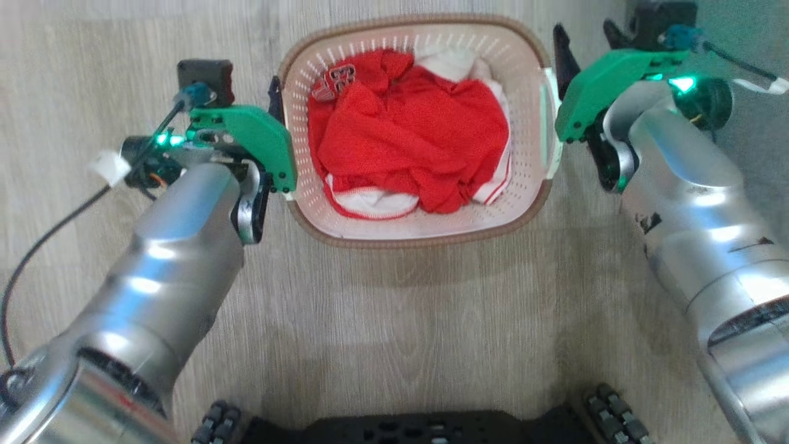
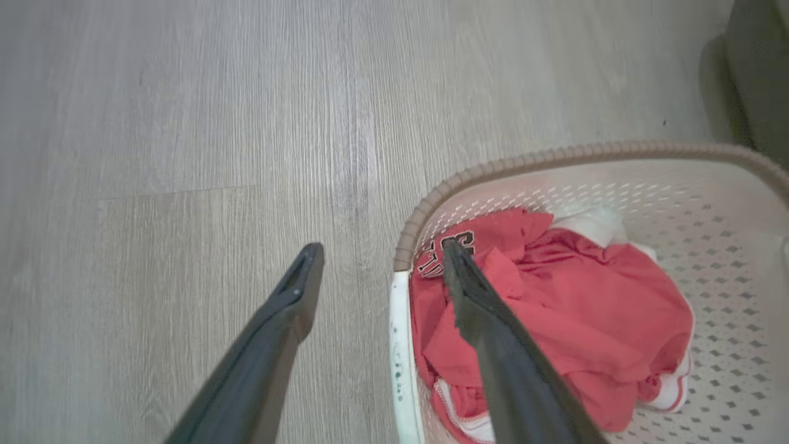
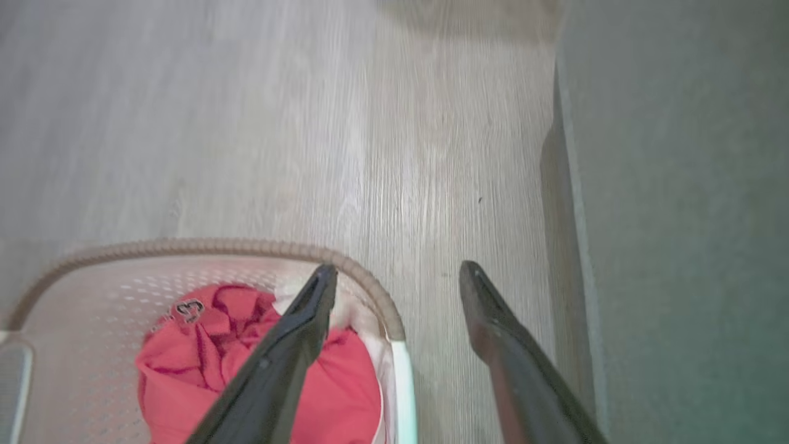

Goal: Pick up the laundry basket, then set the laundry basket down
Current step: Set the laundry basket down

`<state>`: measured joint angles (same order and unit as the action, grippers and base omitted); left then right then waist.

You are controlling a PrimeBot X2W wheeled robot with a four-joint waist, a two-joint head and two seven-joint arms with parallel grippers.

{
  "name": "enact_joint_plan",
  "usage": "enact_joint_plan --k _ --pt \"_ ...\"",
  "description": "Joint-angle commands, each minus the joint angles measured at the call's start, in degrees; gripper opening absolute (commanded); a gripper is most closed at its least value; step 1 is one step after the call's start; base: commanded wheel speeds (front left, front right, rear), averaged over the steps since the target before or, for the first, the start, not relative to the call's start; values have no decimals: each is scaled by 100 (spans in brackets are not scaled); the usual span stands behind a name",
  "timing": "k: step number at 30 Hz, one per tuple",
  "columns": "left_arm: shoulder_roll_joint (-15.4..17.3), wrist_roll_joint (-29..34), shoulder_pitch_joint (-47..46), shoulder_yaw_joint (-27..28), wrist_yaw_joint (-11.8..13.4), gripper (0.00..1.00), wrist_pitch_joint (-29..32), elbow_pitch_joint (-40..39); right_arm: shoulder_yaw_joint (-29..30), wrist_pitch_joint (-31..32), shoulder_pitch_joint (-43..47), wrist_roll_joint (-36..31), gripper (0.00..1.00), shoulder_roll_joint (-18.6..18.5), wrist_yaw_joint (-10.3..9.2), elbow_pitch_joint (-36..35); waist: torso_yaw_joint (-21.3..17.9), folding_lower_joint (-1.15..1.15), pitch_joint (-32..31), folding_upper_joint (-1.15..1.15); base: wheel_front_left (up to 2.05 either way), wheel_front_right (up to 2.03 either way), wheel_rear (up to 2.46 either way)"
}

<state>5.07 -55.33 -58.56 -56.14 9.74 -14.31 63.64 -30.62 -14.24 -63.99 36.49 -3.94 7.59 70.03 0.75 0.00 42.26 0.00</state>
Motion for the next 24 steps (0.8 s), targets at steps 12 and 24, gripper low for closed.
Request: enact_joint_plan --k 12,24 --pt "408 2219 2098 2568 60 100 -68 -2505 2113 -75 1985 -2192 100 98 -10 -2266 83 0 -1585 0 0 0 0" --pt "1 3683 3767 3990 -364 100 -69 -4107 2062 -75 3607 -2209 100 105 -10 -3863 120 0 -2749 0 0 0 0"
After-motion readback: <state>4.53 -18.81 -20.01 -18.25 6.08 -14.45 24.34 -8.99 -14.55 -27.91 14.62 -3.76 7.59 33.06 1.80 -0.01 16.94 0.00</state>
